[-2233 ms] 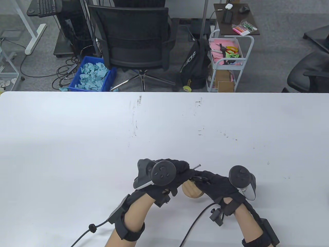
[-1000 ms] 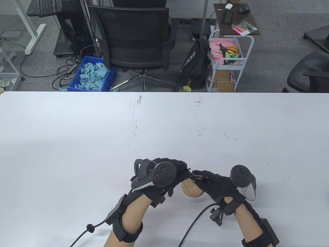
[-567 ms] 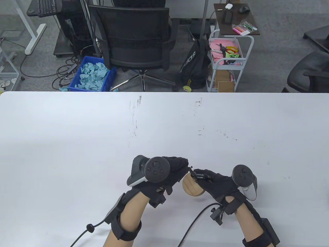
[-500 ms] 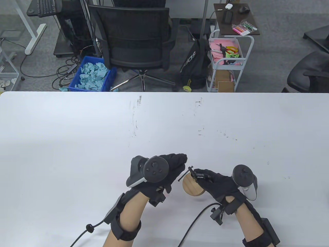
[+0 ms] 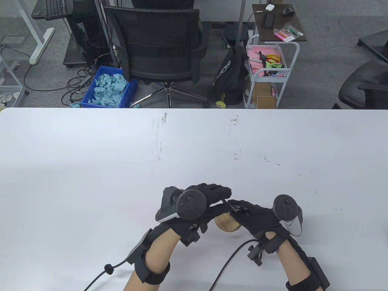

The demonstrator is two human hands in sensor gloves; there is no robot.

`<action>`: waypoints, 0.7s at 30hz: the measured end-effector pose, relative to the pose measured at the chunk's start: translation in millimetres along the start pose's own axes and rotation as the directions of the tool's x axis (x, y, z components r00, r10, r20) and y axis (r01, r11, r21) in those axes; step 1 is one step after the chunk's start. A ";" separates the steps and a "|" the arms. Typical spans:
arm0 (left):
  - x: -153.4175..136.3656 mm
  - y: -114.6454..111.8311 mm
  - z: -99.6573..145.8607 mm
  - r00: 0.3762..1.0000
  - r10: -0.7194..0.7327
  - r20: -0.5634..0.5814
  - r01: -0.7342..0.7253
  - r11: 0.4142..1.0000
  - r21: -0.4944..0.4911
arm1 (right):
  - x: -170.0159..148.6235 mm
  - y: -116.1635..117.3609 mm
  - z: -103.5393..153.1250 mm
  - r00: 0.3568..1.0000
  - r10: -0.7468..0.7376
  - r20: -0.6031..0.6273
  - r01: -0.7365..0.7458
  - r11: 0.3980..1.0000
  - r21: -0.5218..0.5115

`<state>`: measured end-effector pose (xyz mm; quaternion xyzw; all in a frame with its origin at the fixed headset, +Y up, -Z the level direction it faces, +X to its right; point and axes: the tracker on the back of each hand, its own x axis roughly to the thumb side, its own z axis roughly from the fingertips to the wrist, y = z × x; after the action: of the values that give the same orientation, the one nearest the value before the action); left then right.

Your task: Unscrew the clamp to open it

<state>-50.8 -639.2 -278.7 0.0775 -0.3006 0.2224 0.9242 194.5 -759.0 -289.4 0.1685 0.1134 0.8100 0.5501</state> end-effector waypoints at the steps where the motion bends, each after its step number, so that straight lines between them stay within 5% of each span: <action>1: 0.1 0.5 0.0 1.000 -0.012 -0.011 0.012 1.000 0.018 | 0.4 0.8 -0.2 1.000 0.008 0.003 -0.008 1.000 0.006; 13: -5.1 -1.1 -1.7 0.995 -0.063 -0.075 0.065 0.998 0.012 | 1.8 8.5 -1.8 0.999 0.034 -0.003 -0.034 0.998 0.060; 17: -5.6 4.9 1.1 0.999 0.011 -0.045 -0.010 0.999 0.032 | -0.3 5.5 -1.8 1.000 0.004 -0.011 -0.003 0.999 0.049; 21: -2.2 2.3 -1.0 0.977 0.204 0.066 -0.200 0.978 -0.060 | -0.7 4.7 -1.6 1.000 -0.003 -0.013 0.003 0.999 0.046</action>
<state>-52.9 -637.8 -280.9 0.0303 -0.3458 0.3042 0.8871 190.1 -761.4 -289.2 0.1758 0.1359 0.8075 0.5465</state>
